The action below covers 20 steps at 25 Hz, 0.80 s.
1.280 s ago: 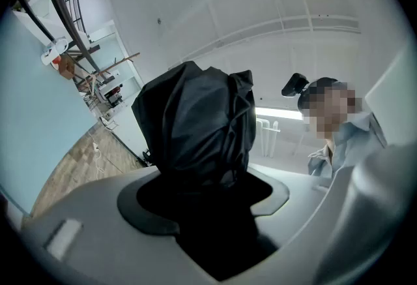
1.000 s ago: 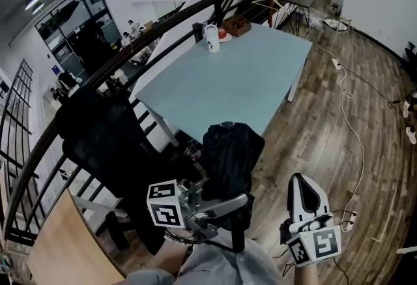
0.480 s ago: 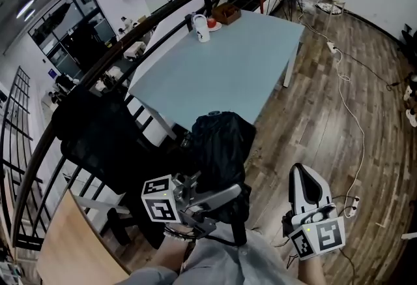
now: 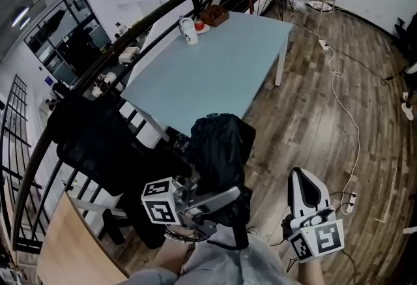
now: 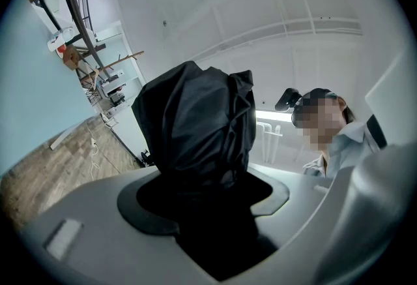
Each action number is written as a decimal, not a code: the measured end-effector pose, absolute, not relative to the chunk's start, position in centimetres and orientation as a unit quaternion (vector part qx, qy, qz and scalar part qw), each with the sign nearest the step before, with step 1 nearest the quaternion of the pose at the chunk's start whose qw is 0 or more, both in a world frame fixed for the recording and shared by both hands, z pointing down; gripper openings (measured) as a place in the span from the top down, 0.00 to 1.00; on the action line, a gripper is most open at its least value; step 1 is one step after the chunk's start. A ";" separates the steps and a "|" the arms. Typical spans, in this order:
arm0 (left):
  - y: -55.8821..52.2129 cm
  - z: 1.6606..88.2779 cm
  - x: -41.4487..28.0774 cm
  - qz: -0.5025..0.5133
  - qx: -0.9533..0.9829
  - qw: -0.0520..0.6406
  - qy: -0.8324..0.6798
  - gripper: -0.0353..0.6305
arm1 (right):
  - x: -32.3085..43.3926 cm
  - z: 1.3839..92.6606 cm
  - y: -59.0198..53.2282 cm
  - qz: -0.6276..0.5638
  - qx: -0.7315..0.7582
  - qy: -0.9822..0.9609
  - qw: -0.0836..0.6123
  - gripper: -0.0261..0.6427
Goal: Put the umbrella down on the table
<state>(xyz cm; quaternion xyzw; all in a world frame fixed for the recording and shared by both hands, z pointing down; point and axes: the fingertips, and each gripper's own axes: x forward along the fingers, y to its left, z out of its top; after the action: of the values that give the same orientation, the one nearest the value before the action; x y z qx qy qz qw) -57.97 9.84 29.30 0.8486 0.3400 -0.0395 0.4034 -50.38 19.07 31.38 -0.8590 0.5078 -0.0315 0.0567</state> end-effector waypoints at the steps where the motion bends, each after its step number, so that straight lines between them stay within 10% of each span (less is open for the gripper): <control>1: 10.4 29.4 -58.0 -0.038 0.846 0.405 0.343 0.53 | -50.4 31.5 19.6 -0.032 -0.860 0.507 0.056 0.97; 20: 14.8 31.1 -49.6 0.000 0.809 0.419 0.412 0.53 | -44.5 33.5 24.1 -0.049 -0.892 0.446 0.051 0.97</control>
<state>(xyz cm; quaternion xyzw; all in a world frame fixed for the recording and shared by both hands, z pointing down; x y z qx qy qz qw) -49.65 14.84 31.13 0.8092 0.4116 0.0000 0.4193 -44.48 24.15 33.51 -0.8924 0.4457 -0.0490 0.0514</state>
